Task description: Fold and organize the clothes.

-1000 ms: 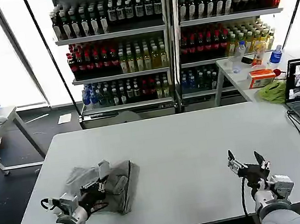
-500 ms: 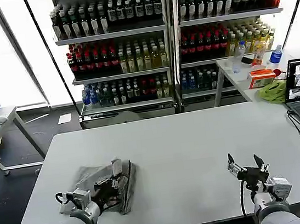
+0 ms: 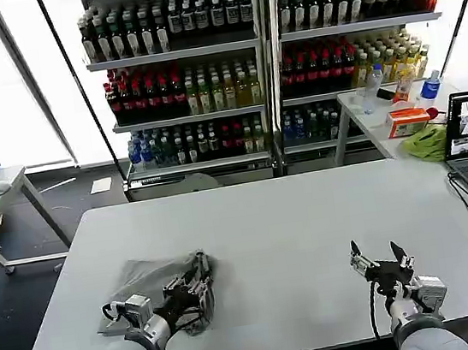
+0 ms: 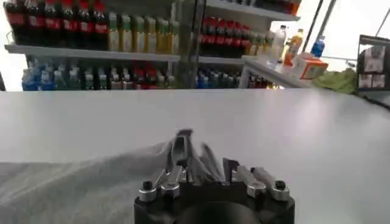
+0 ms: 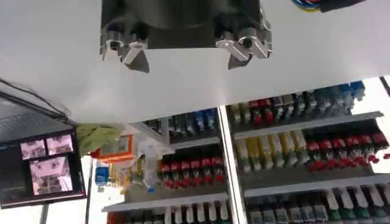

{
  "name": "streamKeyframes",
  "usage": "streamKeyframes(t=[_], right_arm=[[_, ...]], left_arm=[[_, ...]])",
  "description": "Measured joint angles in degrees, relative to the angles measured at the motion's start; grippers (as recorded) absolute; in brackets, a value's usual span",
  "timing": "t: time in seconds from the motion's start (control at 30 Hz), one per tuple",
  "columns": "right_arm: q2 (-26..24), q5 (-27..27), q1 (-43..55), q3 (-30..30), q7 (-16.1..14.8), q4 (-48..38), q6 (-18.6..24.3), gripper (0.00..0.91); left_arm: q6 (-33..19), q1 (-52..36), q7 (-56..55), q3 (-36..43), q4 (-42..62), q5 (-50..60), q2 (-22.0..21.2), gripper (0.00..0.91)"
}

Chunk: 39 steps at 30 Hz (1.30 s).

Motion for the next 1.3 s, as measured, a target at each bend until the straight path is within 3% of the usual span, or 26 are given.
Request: streamKeyframes(t=[0.5, 0.83, 1.3], right_arm=[[-1.0, 0.5, 2.1, -2.1, -0.4, -0.4, 0.1, 0.907], [-1.5, 0.8, 2.2, -2.5, -0.4, -0.1, 0.1, 0.907], [-1.3, 0.8, 1.7, -2.3, -0.3, 0.3, 0.3, 0.907]], left_arm=[[-1.4, 2.7, -1.1, -7.9, -2.8, -2.8, 3.3, 0.907], [-2.0, 5.0, -1.0, -15.8, -0.1, -2.4, 5.2, 0.907], [-1.7, 6.3, 1.0, -19.0, 5.2, 0.0, 5.4, 0.907]])
